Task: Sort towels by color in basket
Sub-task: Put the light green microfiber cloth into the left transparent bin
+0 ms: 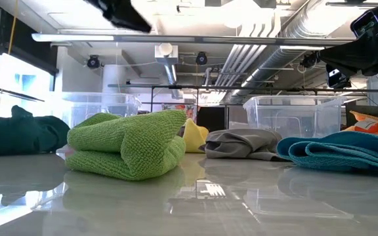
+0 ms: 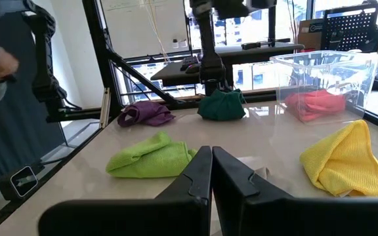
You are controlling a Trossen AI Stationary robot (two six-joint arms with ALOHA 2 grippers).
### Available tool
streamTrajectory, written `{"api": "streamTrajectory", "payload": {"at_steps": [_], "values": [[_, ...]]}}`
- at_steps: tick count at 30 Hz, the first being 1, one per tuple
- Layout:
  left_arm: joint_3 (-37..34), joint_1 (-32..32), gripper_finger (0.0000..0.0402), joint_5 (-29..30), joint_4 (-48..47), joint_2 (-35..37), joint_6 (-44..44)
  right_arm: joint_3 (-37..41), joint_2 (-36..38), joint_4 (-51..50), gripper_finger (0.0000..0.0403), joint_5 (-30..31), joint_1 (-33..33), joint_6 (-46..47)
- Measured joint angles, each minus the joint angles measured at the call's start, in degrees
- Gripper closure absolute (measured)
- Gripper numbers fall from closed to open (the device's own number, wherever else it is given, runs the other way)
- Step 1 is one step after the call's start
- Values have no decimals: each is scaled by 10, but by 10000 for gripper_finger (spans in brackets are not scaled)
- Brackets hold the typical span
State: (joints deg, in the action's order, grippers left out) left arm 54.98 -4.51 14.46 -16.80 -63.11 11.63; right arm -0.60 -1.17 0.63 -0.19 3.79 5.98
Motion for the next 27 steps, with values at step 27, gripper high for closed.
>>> {"api": "streamTrajectory", "payload": {"at_steps": [27], "values": [[-111,254,207,-38,271,-301,-162,0,0,0,401,0,0,0]]}}
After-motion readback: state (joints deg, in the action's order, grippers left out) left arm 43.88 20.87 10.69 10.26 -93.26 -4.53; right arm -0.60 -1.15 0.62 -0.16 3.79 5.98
